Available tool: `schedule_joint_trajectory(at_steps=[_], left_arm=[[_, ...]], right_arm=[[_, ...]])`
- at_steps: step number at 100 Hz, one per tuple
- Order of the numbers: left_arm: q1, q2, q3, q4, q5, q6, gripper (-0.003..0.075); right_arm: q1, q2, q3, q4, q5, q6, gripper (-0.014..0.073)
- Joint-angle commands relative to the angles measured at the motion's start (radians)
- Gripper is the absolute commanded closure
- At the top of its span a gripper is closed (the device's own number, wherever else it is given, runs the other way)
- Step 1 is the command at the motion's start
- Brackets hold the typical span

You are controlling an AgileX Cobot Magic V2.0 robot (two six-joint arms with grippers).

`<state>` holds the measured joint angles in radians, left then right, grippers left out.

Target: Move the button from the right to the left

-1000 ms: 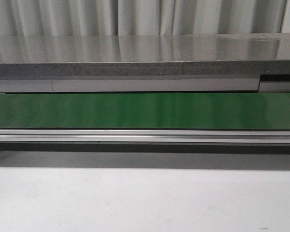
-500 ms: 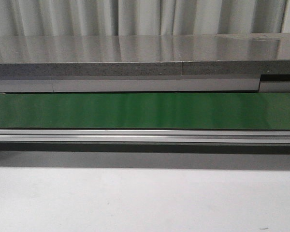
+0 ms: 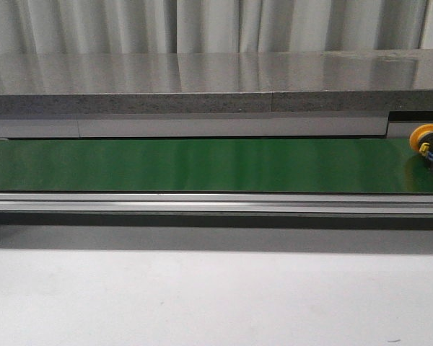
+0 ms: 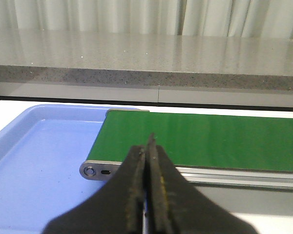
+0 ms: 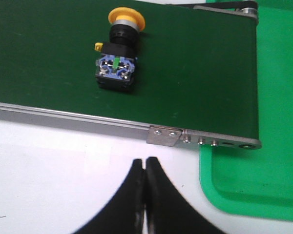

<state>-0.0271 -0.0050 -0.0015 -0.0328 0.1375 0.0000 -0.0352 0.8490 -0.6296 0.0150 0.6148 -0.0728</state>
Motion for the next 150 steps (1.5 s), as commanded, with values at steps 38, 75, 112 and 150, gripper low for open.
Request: schedule_joint_trajectory(at_steps=[38, 75, 112, 150], left_arm=[[0.001, -0.031, 0.044, 0.0, -0.08, -0.011, 0.0741], [0.001, -0.031, 0.044, 0.0, -0.08, -0.011, 0.0741], [0.001, -0.031, 0.044, 0.0, -0.08, -0.011, 0.0741], [0.001, -0.031, 0.044, 0.018, -0.107, 0.0, 0.0741]], right_arm=[[-0.001, -0.391, 0.204, -0.015, -0.122, 0.0, 0.0662], [-0.001, -0.607, 0.252, 0.007, -0.163, 0.0, 0.0662], [-0.001, -0.677, 0.252, 0.016, -0.154, 0.0, 0.0662], [-0.001, -0.674, 0.252, 0.016, -0.154, 0.0, 0.0662]])
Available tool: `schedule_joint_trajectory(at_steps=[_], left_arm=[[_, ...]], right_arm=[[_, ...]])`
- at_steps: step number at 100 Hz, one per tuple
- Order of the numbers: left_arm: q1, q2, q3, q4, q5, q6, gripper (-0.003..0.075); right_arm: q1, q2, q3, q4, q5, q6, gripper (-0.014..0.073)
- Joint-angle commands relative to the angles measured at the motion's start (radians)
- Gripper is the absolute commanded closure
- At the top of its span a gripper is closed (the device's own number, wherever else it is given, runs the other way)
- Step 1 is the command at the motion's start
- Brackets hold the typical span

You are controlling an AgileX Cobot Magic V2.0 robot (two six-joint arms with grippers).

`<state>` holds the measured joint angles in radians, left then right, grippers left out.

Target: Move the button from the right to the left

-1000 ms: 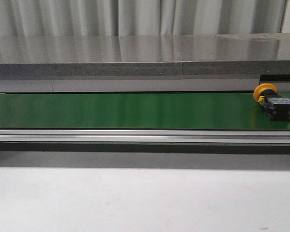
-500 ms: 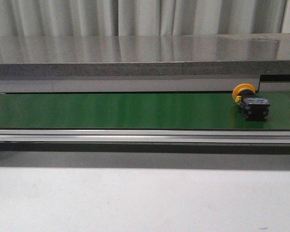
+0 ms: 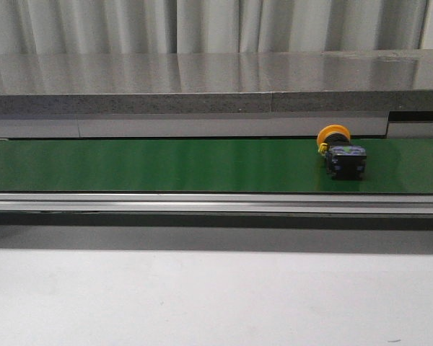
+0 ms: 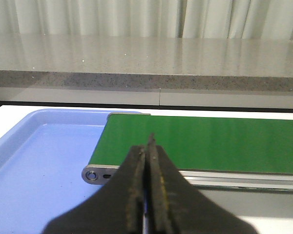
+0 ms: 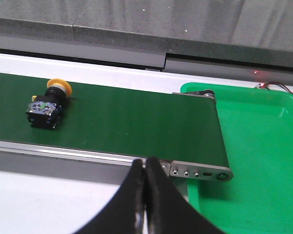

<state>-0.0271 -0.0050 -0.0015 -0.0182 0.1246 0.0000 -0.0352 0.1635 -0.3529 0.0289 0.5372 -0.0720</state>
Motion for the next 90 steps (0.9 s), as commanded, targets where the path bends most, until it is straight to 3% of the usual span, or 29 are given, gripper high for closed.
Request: schedule_joint_trajectory(at_steps=[1, 17, 31, 53, 70, 90], left_arm=[[0.001, -0.031, 0.044, 0.003, -0.094, 0.0, 0.0741], [0.005, -0.031, 0.044, -0.008, -0.125, -0.006, 0.0741], [0.005, -0.026, 0.027, -0.173, -0.204, -0.008, 0.0741], [0.005, 0.059, -0.076, -0.173, -0.163, -0.008, 0.0741], [0.005, 0.185, -0.196, -0.173, -0.051, -0.008, 0.0741], [0.005, 0.378, -0.396, -0.164, 0.185, 0.005, 0.0741]], right_arm=[[-0.001, 0.011, -0.025, 0.002, -0.077, -0.001, 0.0662], [-0.001, 0.011, -0.025, 0.002, -0.077, -0.001, 0.0662], [-0.001, 0.011, -0.025, 0.002, -0.077, -0.001, 0.0662], [-0.001, 0.011, -0.025, 0.002, -0.077, -0.001, 0.0662], [-0.001, 0.011, -0.025, 0.002, -0.077, -0.001, 0.0662], [-0.001, 0.011, -0.025, 0.002, -0.077, -0.001, 0.0662]])
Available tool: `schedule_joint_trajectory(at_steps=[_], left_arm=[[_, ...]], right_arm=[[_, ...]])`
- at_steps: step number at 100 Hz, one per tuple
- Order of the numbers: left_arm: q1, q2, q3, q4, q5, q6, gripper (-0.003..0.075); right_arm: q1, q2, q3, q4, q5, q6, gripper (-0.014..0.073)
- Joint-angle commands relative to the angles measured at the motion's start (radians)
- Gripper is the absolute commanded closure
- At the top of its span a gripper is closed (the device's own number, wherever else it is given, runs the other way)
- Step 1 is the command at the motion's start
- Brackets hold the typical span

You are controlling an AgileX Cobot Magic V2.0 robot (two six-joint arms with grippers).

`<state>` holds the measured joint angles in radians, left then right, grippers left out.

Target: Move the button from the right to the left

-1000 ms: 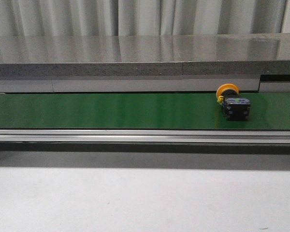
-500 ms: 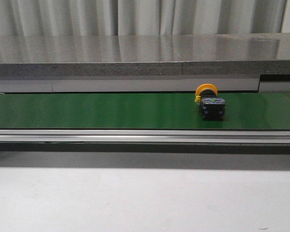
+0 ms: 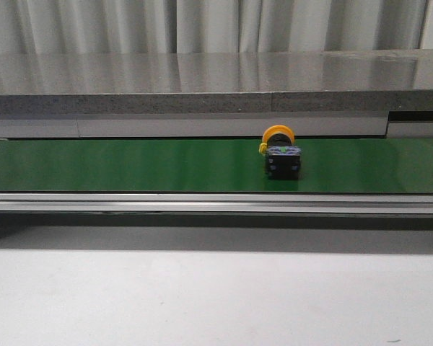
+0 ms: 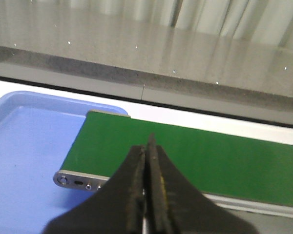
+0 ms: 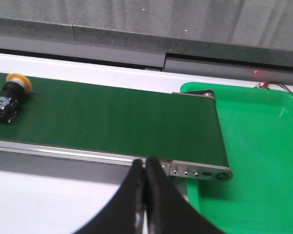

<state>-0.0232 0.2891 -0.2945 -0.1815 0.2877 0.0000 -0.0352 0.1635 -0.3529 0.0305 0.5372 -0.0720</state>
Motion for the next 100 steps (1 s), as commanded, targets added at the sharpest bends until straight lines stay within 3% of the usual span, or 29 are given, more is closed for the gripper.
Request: schedule_joint_trajectory(at_steps=[1, 19, 26, 35, 52, 57, 100], left_arm=[[0.001, 0.099, -0.117, 0.0, 0.028, 0.008, 0.0741], [0.001, 0.275, -0.256, 0.001, 0.101, 0.058, 0.0736], [0.001, 0.329, -0.29, 0.001, 0.101, 0.061, 0.0698], [-0.001, 0.387, -0.324, 0.001, 0.099, 0.109, 0.0568], [-0.036, 0.489, -0.388, 0.001, 0.099, 0.125, 0.019], [-0.051, 0.522, -0.407, 0.001, 0.103, 0.126, 0.0136], [-0.253, 0.873, -0.679, 0.001, 0.177, 0.092, 0.0122]], right_arm=[[-0.001, 0.011, -0.025, 0.0, -0.077, -0.001, 0.0662], [-0.001, 0.011, -0.025, 0.0, -0.077, -0.001, 0.0662], [-0.001, 0.011, -0.025, 0.0, -0.077, -0.001, 0.0662], [-0.001, 0.011, -0.025, 0.0, -0.077, -0.001, 0.0662], [-0.001, 0.011, -0.025, 0.0, -0.077, -0.001, 0.0662], [-0.001, 0.011, -0.025, 0.0, -0.077, -0.001, 0.0662], [-0.001, 0.011, -0.025, 0.0, -0.077, -0.001, 0.0662]])
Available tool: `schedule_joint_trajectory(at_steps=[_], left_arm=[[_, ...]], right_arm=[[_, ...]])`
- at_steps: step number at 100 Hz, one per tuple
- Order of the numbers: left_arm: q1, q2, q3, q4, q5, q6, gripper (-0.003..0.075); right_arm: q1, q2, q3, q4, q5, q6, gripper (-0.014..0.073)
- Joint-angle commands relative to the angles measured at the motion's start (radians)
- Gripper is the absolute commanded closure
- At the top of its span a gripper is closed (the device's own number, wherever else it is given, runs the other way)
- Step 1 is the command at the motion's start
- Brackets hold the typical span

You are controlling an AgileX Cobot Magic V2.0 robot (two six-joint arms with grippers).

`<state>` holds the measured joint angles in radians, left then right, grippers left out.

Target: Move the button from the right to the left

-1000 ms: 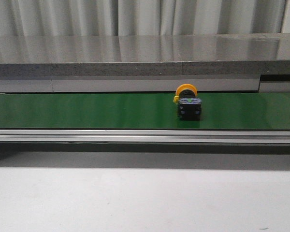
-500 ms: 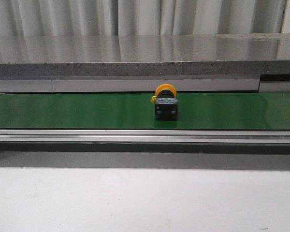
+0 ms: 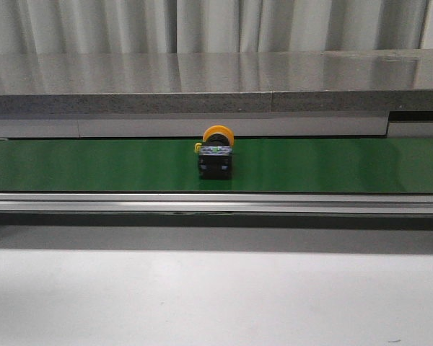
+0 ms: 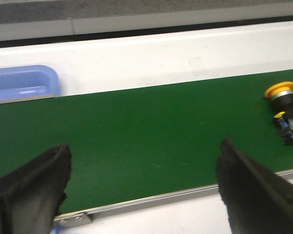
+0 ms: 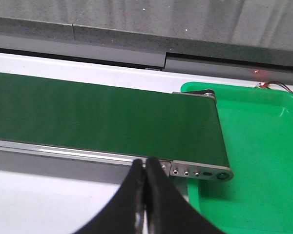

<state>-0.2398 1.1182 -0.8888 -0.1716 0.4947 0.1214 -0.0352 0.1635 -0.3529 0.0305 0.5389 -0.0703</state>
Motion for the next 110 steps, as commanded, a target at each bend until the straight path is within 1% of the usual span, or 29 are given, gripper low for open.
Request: schedule_joint_trajectory(at_steps=[1, 24, 31, 36, 46, 58, 79, 110], left_arm=[[-0.041, 0.05, -0.096, -0.009, -0.028, -0.029, 0.0122], [-0.117, 0.225, -0.265, -0.01, 0.057, -0.055, 0.0123], [-0.128, 0.277, -0.323, 0.008, 0.096, -0.095, 0.0123], [-0.137, 0.314, -0.37, 0.046, 0.142, -0.143, 0.0123], [-0.152, 0.384, -0.447, 0.172, 0.225, -0.236, 0.0123], [-0.166, 0.443, -0.511, 0.259, 0.265, -0.325, 0.0123], [-0.166, 0.516, -0.588, 0.257, 0.344, -0.39, 0.0123], [-0.166, 0.596, -0.619, 0.232, 0.451, -0.397, 0.0123]], right_arm=[[-0.001, 0.011, -0.025, 0.0, -0.078, -0.003, 0.0662], [-0.001, 0.011, -0.025, 0.0, -0.078, -0.003, 0.0662], [-0.001, 0.011, -0.025, 0.0, -0.078, -0.003, 0.0662], [-0.001, 0.011, -0.025, 0.0, -0.078, -0.003, 0.0662], [-0.001, 0.011, -0.025, 0.0, -0.078, -0.003, 0.0662], [-0.001, 0.011, -0.025, 0.0, -0.078, -0.003, 0.0662], [-0.001, 0.011, -0.025, 0.0, -0.078, -0.003, 0.0662], [-0.001, 0.011, -0.025, 0.0, -0.078, -0.003, 0.0662]])
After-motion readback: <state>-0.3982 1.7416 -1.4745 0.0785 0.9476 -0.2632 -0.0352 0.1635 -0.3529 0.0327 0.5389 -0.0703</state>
